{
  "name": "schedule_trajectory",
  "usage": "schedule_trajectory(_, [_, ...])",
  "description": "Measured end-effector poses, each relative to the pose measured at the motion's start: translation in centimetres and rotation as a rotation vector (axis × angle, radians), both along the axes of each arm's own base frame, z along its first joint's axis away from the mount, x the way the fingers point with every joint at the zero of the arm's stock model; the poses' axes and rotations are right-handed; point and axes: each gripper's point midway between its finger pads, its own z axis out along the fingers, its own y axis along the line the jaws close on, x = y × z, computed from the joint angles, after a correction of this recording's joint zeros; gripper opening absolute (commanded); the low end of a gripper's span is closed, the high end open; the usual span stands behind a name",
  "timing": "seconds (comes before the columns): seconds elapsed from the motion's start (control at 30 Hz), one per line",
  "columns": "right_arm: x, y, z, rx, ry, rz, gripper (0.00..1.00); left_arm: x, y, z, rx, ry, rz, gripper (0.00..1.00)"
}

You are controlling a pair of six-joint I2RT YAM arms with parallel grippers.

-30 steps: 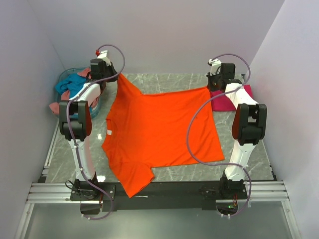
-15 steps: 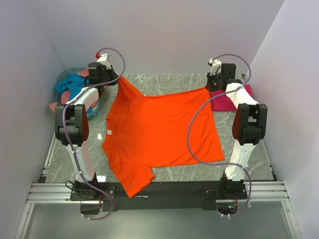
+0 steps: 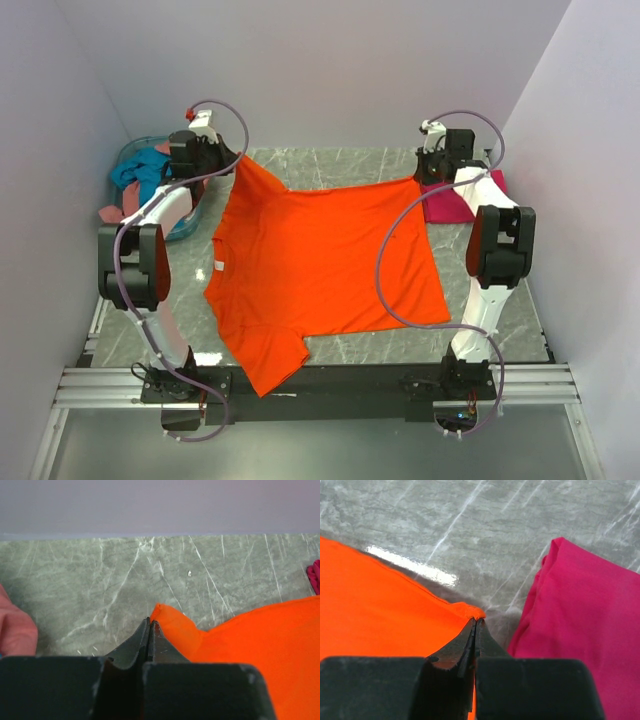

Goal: Fold and stack the t-shirts
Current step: Fold the tshirt

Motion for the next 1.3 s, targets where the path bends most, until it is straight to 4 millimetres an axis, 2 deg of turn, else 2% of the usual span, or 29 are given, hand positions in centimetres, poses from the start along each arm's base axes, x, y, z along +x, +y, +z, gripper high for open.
schedule_trajectory(0.2, [0.0, -0.9, -0.1, 0.003, 0.001, -0.015, 0.00, -1.4, 0.5, -0.3, -0.005, 0.011, 0.008, 0.00])
schedule_trajectory(0.57, [-0.3, -0.8, -0.6, 0.015, 0.011, -0.010, 0.00, -3.6, 0.7, 2.5, -0.008, -0.046, 0.004, 0.00])
schedule_trajectory(0.8, [-0.4, -0.9, -0.8, 0.017, 0.015, -0.011, 0.00, -4.6, 0.6, 1.8, -0.011, -0.029, -0.006, 0.00])
schedule_trajectory(1.07, [-1.5, -0.9, -2.2, 0.023, 0.048, -0.008, 0.00, -4.9, 0.6, 1.5, -0.010, -0.020, -0.007, 0.00])
schedule_trajectory(1.3, [-1.9, -1.3, -1.7, 0.028, 0.037, -0.008, 0.00, -5.5, 0.6, 1.6, -0.009, -0.023, -0.006, 0.00])
